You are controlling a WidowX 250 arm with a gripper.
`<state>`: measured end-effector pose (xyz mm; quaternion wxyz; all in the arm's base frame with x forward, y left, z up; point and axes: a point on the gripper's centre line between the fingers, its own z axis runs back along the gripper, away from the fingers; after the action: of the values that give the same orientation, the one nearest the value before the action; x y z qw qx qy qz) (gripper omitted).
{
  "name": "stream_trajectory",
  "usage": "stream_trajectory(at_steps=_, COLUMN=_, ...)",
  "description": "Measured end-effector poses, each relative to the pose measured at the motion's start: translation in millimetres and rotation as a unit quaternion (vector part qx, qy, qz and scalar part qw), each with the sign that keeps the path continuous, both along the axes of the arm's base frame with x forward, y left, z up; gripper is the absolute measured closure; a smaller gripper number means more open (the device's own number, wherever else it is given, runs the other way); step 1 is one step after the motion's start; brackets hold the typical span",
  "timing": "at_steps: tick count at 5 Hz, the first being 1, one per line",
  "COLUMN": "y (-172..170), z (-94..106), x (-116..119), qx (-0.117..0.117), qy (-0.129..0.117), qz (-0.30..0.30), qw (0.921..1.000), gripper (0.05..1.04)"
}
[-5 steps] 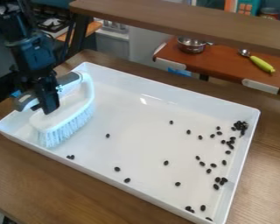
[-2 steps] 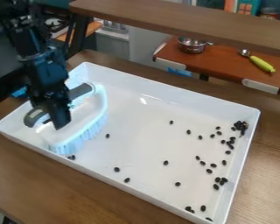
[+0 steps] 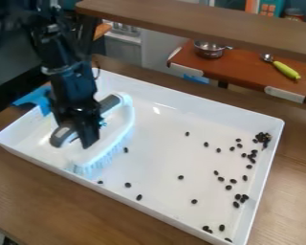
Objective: Sweep into pile
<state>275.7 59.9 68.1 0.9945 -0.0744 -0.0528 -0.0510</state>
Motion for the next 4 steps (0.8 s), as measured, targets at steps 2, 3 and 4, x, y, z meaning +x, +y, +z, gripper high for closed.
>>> stream_trajectory(at_steps=2, y=-57.5, z=-0.4, x=3.7, qx=-0.034, qy=0.009, qz=0.01, qw=0.9993, gripper=0.592)
stream_trajectory(at_steps=3, y=-83.9, z=-0.5, x=1.8, qx=-0.049, qy=0.015, qz=0.009, qw=0.9986, gripper=0.592)
stream_trajectory(at_steps=4, y=-107.9, z=-1.6, x=-2.2, qx=-0.061, qy=0.017, qz=0.004, qw=0.998, gripper=0.592)
